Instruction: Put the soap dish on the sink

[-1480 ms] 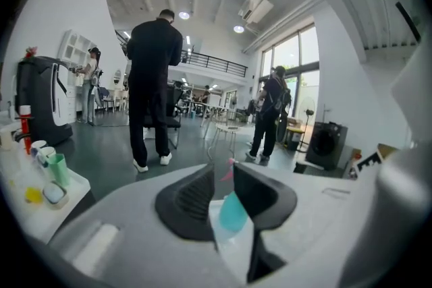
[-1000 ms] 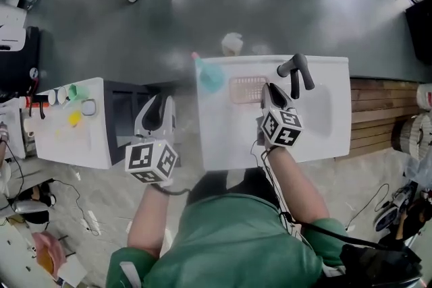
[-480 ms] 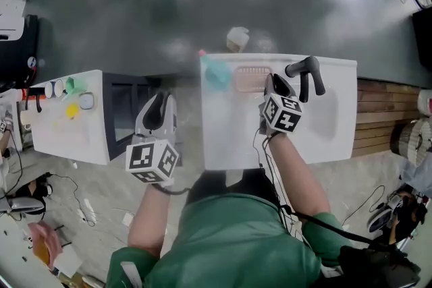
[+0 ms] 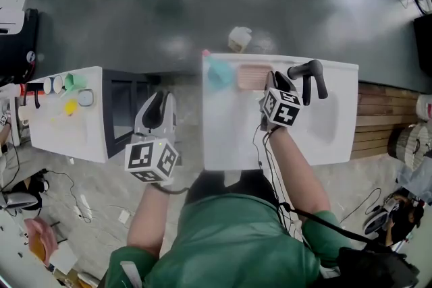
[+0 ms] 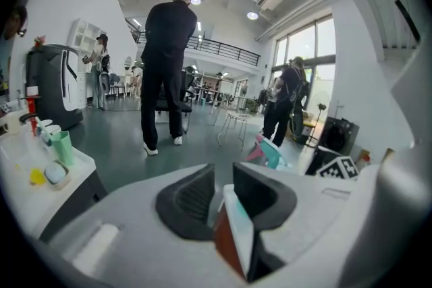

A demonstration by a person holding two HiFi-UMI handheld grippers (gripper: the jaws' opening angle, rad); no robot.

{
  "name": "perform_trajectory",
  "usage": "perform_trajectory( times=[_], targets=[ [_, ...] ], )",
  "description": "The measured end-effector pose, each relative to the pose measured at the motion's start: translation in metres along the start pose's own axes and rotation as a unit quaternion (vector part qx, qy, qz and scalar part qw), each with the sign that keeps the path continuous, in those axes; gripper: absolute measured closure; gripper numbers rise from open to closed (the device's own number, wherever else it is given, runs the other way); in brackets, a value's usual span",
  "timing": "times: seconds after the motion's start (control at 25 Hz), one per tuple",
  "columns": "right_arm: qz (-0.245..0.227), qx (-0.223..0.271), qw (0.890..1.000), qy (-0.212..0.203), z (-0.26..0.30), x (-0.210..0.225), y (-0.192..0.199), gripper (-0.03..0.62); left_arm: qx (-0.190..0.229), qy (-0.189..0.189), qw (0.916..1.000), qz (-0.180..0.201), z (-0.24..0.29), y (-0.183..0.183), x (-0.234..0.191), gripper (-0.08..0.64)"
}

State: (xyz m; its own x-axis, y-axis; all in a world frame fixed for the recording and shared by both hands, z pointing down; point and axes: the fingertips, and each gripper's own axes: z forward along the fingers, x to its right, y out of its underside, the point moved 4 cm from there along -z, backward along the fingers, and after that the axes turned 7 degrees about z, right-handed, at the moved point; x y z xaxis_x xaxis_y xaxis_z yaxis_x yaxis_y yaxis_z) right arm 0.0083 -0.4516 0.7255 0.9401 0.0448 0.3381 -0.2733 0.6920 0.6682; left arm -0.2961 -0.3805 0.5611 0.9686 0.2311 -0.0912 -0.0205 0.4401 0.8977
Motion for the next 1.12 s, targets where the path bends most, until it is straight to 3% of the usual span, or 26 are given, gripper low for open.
perform_trajectory(
  times=[0.24,0.64,0.96,1.12],
  targets=[
    [-0.001,0.011,1.0,-0.016,-0.012,-0.006,-0.009,0.537,0.007,0.006,1.0,0.0,0.002,-0.007,0.007,0.476],
    [-0.057,0.069,0.994,-0.055,-0.077,-0.038,-0.045,0.538,0.032,0.017,0.9993,0.002,-0.013,-0.025,0.028,0.476],
    [-0.091,0.155,0.98,-0.092,-0.15,-0.065,-0.096,0.538,0.076,0.024,0.9968,0.011,-0.032,-0.054,0.044,0.476],
    [-0.126,0.202,0.964,-0.117,-0.194,-0.081,-0.115,0.538,0.105,0.025,0.994,0.019,-0.049,-0.075,0.056,0.476]
  ],
)
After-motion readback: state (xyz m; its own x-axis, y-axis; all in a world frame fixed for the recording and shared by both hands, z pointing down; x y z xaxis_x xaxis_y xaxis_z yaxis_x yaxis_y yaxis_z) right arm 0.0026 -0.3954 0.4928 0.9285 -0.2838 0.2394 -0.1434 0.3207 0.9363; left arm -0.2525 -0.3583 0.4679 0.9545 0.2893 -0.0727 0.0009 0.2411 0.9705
